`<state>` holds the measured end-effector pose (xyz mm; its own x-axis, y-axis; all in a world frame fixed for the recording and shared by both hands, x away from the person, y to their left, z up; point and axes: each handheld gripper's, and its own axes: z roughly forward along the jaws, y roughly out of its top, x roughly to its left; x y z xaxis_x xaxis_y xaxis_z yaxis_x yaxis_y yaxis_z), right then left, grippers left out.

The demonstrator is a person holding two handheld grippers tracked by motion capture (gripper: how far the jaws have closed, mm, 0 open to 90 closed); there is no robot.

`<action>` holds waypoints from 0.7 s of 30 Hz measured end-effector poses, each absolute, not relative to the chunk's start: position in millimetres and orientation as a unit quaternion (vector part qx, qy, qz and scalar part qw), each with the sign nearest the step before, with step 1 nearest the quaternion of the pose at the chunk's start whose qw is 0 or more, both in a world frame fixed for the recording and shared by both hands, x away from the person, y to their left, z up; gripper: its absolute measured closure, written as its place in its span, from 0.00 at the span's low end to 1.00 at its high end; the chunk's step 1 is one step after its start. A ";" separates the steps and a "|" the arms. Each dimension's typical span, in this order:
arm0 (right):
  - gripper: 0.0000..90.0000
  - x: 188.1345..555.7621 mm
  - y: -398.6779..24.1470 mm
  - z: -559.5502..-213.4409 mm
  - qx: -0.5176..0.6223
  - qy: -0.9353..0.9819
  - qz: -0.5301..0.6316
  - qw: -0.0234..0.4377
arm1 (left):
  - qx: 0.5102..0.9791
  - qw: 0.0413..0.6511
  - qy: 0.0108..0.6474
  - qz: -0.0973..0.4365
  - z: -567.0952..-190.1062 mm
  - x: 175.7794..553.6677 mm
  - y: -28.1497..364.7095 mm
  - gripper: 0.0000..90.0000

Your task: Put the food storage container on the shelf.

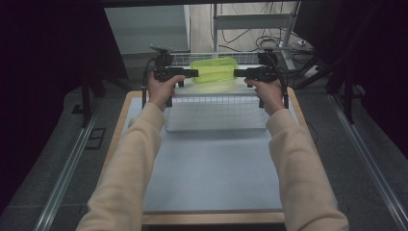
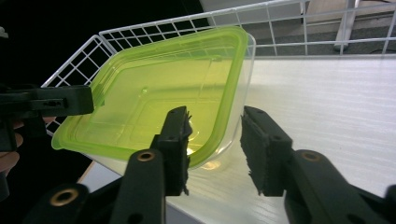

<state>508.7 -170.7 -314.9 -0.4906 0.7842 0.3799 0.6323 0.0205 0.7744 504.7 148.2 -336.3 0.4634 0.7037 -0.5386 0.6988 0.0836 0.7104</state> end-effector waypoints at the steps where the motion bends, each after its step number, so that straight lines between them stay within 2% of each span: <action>1: 0.64 508.6 -170.2 -314.9 0.499 0.710 0.490 0.080 | 0.677 0.523 0.519 0.002 -337.3 505.4 147.4 0.57; 6: 0.55 507.1 -169.5 -314.1 0.498 0.710 0.491 0.088 | 0.679 0.519 0.518 0.022 -337.4 505.8 146.5 0.29; 9: 0.51 503.0 -170.2 -310.0 0.488 0.708 0.502 0.093 | 0.675 0.526 0.517 0.027 -335.2 504.1 149.4 0.22; 15: 0.44 488.3 -174.2 -299.5 0.459 0.708 0.525 0.107 | 0.673 0.540 0.503 0.043 -326.9 491.4 155.4 0.20; 21: 0.42 466.9 -183.7 -301.0 0.424 0.721 0.537 0.106 | 0.686 0.543 0.482 0.049 -324.2 466.2 161.5 0.20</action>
<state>466.9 -183.7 -301.0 -0.6184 0.7255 0.3020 0.4969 0.0633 0.8655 466.2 161.5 -324.2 0.5310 0.7149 -0.4549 0.6077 0.0528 0.7924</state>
